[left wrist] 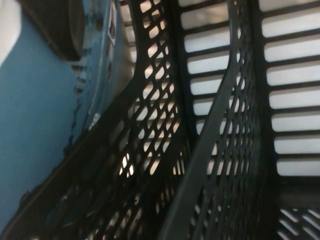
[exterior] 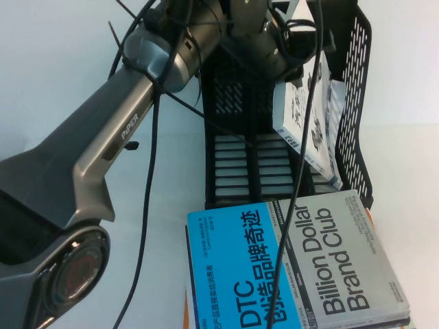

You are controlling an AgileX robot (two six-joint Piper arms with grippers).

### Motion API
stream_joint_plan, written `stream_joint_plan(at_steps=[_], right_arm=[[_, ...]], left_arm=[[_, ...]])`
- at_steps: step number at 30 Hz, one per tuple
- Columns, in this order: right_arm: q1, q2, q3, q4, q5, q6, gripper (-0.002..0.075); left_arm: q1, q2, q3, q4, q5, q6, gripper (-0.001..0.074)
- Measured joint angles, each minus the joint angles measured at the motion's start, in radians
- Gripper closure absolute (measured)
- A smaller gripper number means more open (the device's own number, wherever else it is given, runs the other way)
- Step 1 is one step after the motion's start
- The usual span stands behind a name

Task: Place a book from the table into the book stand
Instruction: Place the book on the book shelf

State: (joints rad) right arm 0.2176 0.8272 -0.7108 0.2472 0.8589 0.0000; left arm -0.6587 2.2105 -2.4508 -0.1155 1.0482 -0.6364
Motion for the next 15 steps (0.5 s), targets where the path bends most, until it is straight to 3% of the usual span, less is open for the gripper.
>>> stream_joint_plan(at_steps=[5, 12, 15], right_arm=[[0.000, 0.000, 0.000, 0.008, 0.000, 0.000, 0.0729], [0.000, 0.000, 0.000, 0.014, 0.000, 0.000, 0.0729], [0.000, 0.000, 0.000, 0.015, 0.000, 0.000, 0.0729]], left_arm=[[0.000, 0.011, 0.000, -0.007, -0.008, 0.003, 0.0605], [0.000, 0.019, 0.000, -0.115, -0.152, 0.117, 0.0370], [0.002, 0.019, -0.001, -0.169, -0.226, 0.217, 0.0320]])
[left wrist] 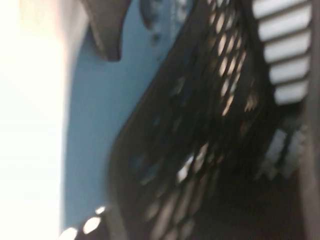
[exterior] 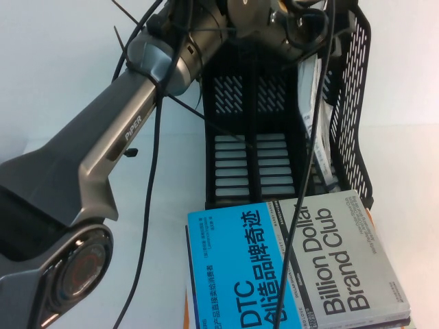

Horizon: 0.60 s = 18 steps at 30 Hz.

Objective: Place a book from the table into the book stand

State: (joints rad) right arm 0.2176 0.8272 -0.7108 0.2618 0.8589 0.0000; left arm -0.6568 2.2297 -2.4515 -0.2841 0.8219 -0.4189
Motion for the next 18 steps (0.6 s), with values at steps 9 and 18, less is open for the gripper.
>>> stream_joint_plan(at_steps=[9, 18], right_arm=[[0.000, 0.000, 0.000, 0.002, -0.006, -0.065, 0.0729], [0.000, 0.000, 0.000, -0.011, -0.038, -0.138, 0.0729]], left_arm=[[0.004, -0.023, 0.000, -0.024, -0.080, 0.294, 0.0330], [0.004, -0.179, 0.000, 0.144, 0.011, 0.419, 0.0670]])
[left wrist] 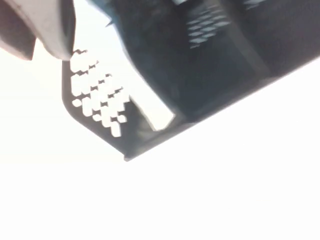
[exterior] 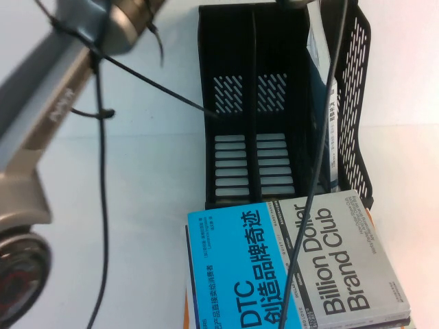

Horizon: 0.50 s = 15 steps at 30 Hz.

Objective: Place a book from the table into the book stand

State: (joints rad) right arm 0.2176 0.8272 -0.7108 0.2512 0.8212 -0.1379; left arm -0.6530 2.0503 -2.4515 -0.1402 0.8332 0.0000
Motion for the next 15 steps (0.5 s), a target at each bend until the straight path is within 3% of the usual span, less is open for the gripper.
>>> stream_joint_plan(at_steps=[3, 8, 12, 15], right_arm=[[0.000, -0.002, 0.000, -0.008, -0.003, -0.024, 0.0729], [0.000, -0.033, 0.000, 0.018, 0.043, -0.150, 0.0729], [0.000, -0.049, 0.000, 0.153, 0.203, -0.372, 0.0729], [0.000, -0.052, 0.000, 0.215, 0.346, -0.443, 0.0729]], left_arm=[[0.000, -0.078, 0.000, 0.127, 0.113, 0.000, 0.0717], [0.002, -0.208, -0.004, 0.310, 0.337, 0.000, 0.0732], [0.004, -0.308, 0.005, 0.353, 0.429, 0.022, 0.0734], [0.004, -0.406, 0.058, 0.317, 0.434, 0.032, 0.0734]])
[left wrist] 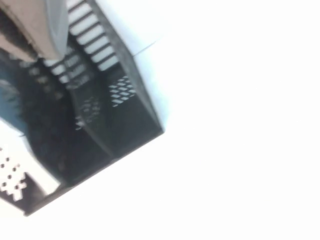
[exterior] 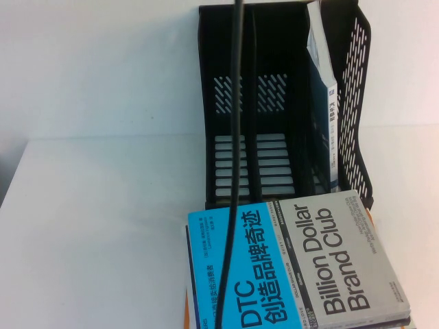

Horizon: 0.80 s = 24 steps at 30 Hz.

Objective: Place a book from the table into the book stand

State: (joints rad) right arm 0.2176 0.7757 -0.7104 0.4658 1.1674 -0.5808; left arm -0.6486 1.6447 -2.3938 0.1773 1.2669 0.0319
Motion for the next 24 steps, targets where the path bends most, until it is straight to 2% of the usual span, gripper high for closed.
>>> stream_joint_plan(at_steps=[3, 6, 9, 12, 16, 20, 24], right_arm=[[0.000, 0.000, 0.000, -0.032, 0.055, 0.045, 0.0729], [0.000, -0.006, 0.000, -0.156, 0.063, 0.142, 0.0729], [0.000, -0.044, 0.000, -0.293, 0.065, 0.227, 0.0729], [0.000, -0.119, 0.000, -0.405, 0.023, 0.311, 0.0729], [0.000, -0.246, 0.002, -0.436, -0.117, 0.362, 0.0729], [0.000, -0.372, 0.045, -0.317, -0.296, 0.366, 0.0729], [0.000, -0.452, 0.136, -0.218, -0.441, 0.368, 0.0729]], left_arm=[[0.000, -0.123, 0.090, -0.062, 0.000, 0.014, 0.0734], [0.000, -0.253, 0.222, -0.122, 0.000, 0.014, 0.0734], [0.000, -0.397, 0.424, -0.186, -0.004, 0.014, 0.0734], [0.000, -0.559, 0.672, -0.265, -0.092, 0.014, 0.0734], [0.000, -0.765, 1.055, -0.372, -0.381, 0.032, 0.0734], [0.000, -0.911, 1.421, -0.493, -0.719, 0.099, 0.0734], [0.000, -0.986, 1.636, -0.521, -0.932, 0.127, 0.0734]])
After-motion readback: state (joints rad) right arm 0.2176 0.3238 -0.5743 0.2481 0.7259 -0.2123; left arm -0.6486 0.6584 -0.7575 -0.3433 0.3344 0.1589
